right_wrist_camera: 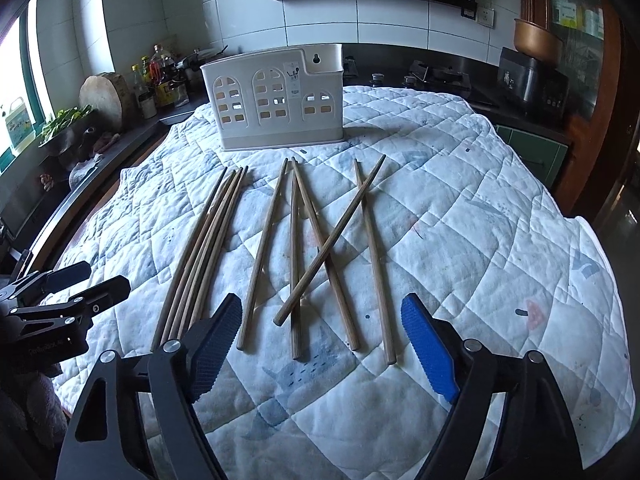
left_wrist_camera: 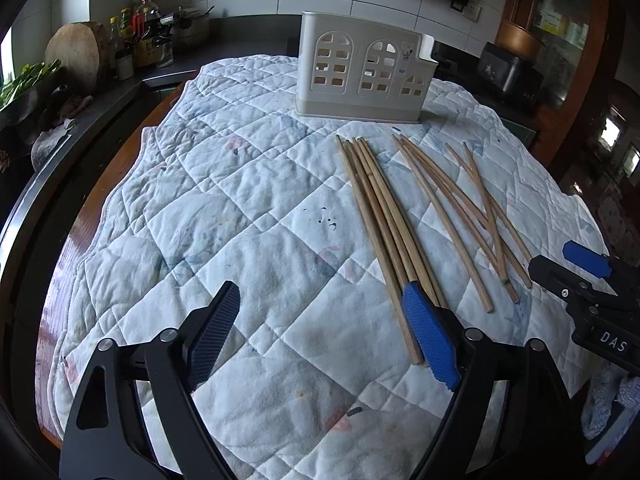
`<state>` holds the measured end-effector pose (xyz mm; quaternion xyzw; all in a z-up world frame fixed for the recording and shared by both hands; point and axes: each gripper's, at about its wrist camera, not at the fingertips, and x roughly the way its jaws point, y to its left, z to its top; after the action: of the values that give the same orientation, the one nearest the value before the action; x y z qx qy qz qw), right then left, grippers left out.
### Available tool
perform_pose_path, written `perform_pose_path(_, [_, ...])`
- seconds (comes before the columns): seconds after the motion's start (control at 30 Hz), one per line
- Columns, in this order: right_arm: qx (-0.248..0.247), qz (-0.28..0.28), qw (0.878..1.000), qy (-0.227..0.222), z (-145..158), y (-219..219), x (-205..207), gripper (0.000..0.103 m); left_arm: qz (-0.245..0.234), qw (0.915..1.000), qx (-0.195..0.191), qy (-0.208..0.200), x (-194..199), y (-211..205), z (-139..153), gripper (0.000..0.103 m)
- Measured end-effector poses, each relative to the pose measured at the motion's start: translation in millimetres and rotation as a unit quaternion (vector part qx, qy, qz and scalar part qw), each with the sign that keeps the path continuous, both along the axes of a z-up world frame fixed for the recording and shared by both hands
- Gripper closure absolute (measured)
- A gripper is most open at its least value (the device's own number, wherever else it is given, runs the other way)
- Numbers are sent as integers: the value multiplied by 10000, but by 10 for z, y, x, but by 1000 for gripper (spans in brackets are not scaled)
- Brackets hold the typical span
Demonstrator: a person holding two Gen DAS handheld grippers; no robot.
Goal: Organize utensils
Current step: 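Close the left gripper on a wooden chopstick while the right gripper closes on another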
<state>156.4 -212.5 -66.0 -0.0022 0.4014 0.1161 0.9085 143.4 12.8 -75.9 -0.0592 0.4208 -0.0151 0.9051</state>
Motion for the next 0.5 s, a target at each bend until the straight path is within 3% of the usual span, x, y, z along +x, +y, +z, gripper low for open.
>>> perform_pose_path(0.07, [63,-5,10000,33,-18,20,26,32,23,10000,-76,27,23,47,-29,25])
perform_pose_path(0.2, [324,-46,9994,133,-59,36,82,50,13,9998,-175,42,47,96,-63,38])
perform_pose_path(0.3, [476,-73,9985,257,-103,48,141,60,-48,9998,-212,17,54,97,-76,40])
perform_pose_path(0.5, [560,-140,9977,345,-152,101,240,67,-136,9993,-354,45,98,118,-122,40])
